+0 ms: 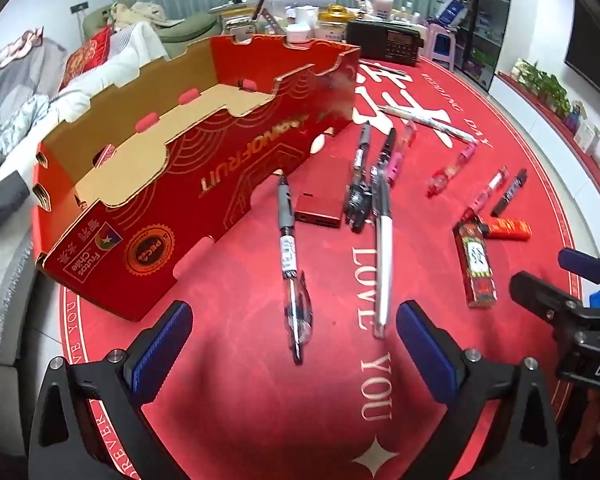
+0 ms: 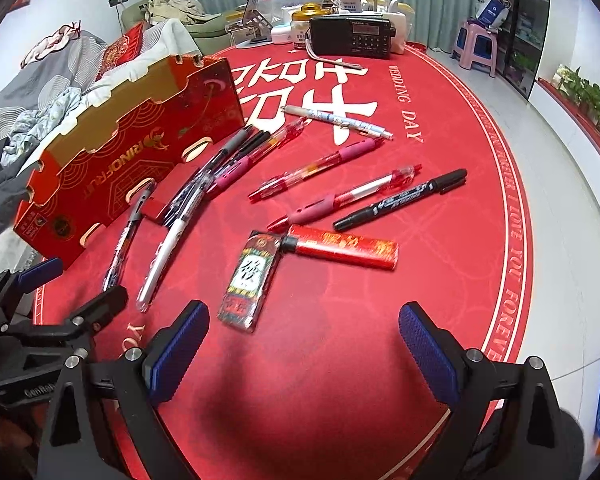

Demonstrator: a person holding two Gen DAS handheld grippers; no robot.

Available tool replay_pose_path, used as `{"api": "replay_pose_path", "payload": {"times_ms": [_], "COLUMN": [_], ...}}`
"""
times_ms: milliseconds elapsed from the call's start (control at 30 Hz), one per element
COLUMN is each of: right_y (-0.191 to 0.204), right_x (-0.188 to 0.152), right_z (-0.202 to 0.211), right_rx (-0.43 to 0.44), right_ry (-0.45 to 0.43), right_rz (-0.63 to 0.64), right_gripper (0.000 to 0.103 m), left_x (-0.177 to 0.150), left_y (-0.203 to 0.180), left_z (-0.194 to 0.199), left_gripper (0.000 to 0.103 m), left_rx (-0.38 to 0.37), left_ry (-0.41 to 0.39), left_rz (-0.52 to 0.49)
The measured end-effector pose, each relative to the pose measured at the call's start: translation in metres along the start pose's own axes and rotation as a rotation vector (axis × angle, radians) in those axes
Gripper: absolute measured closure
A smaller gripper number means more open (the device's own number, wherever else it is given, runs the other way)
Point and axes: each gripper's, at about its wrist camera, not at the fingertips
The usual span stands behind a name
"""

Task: Organize rigid objects
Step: 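Grasp the grey-capped black pen with the left gripper while the right gripper grasps the red lighter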

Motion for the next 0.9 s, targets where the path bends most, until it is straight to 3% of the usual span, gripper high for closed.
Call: {"api": "replay_pose_path", "payload": {"times_ms": [200, 533, 600, 733, 900], "right_y": [-0.015, -0.03, -0.03, -0.036, -0.038], "right_x": [0.011, 0.02, 0.023, 0.029, 0.026], "right_z": [-0.016, -0.031, -0.036, -0.047, -0.052], "right_rx": [0.001, 0.011, 0.026, 0.075, 0.132], "right_ry": [0.022, 0.054, 0.066, 0.102, 0.134], "right_rz": [0.036, 0.083, 0.146, 0.195, 0.208], "right_gripper": [0.009, 0.01, 0.014, 0.036, 0.036], "left_x": [0.017, 0.013, 0.015, 0.021, 0.018], "left_y": [0.008, 0.004, 0.003, 0.002, 0.003], "left_z": [-0.029, -0.033, -0.036, -0.039, -0.047], "left_gripper": [0.002, 0.003, 0.004, 0.004, 0.004], "left_rx": [0.006, -0.017, -0.003, 0.024, 0.032], "left_ry": [0.033, 0.065, 0.066, 0.054, 0.103], "left_rz": [0.045, 0.056, 0.051, 0.056, 0.045]}}
Point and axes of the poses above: each gripper's, at about its wrist camera, not at the fingertips, and z roughly against the way its jaws point, y to its left, x to its top, and after that the axes turned 14 degrees about -y, right-handed
